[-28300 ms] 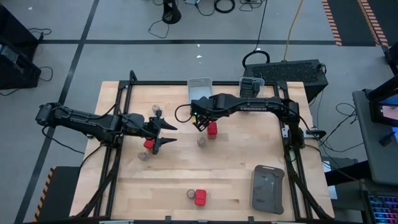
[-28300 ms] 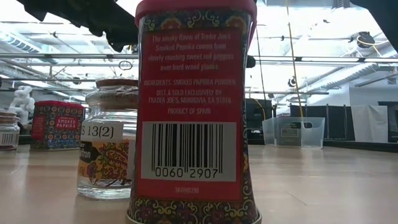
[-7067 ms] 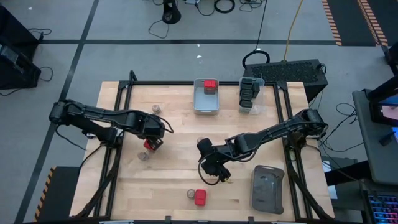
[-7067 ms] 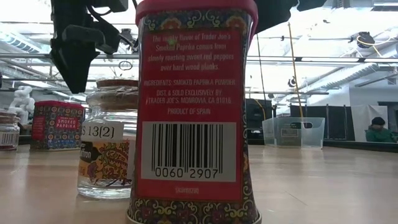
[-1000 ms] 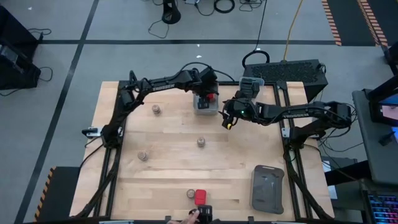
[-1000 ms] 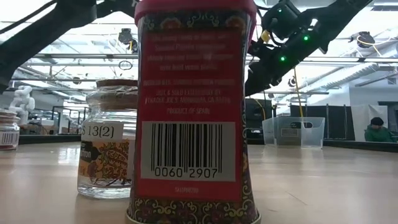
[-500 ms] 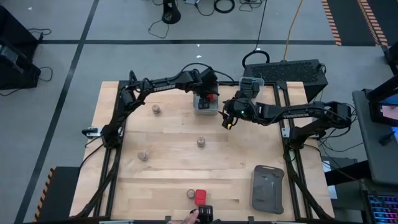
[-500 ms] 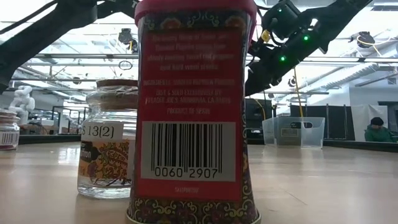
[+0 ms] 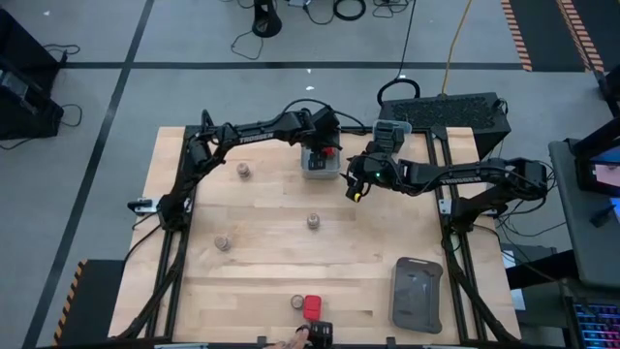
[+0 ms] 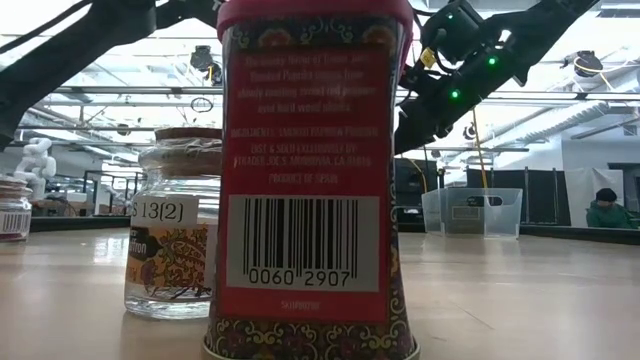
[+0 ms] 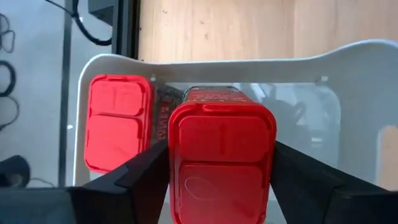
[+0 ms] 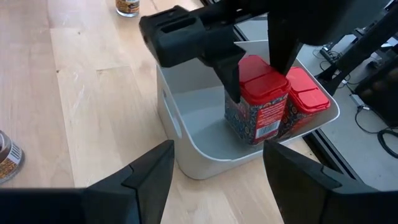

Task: Sort spices by type
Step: Put the red seasoning can into the gray bin

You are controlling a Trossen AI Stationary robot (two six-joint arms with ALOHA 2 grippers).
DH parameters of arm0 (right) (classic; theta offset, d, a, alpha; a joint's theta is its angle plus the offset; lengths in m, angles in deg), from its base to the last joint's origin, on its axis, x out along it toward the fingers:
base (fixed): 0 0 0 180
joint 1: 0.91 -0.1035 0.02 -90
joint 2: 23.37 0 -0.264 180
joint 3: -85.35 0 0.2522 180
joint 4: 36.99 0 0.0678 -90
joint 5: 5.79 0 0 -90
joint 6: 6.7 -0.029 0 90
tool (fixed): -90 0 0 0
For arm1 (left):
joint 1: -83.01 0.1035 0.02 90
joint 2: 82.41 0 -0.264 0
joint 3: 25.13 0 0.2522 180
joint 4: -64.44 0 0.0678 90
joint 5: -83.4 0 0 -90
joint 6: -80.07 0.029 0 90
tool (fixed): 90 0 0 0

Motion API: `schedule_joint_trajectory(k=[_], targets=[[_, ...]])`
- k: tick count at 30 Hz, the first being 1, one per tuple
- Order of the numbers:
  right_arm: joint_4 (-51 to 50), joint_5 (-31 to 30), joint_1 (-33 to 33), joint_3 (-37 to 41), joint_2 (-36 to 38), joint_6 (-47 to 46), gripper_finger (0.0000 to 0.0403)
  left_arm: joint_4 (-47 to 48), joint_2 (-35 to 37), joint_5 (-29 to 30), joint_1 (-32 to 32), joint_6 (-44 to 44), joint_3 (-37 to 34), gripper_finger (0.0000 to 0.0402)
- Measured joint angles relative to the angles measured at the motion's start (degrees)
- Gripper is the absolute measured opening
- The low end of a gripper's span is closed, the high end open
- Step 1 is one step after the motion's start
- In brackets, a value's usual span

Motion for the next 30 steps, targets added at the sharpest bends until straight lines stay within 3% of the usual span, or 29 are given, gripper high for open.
schedule_joint_trajectory(k=[8, 21, 30], targets=[[0.0, 0.0, 0.0, 0.0, 0.0, 0.2, 0.0231, 0.0, 0.0, 3.1, -1.5, 0.2, 0.0, 0.0306], [0.0, 0.0, 0.0, 0.0, 0.0, 0.9, 0.0231, 1.1, 1.2, 7.2, -2.2, 3.1, 0.1, 0.0310], [-0.4, 0.0, 0.0, 0.0, 0.0, 1.3, 0.0231, 7.8, 3.7, 7.3, -2.4, 2.5, 0.1, 0.0311]])
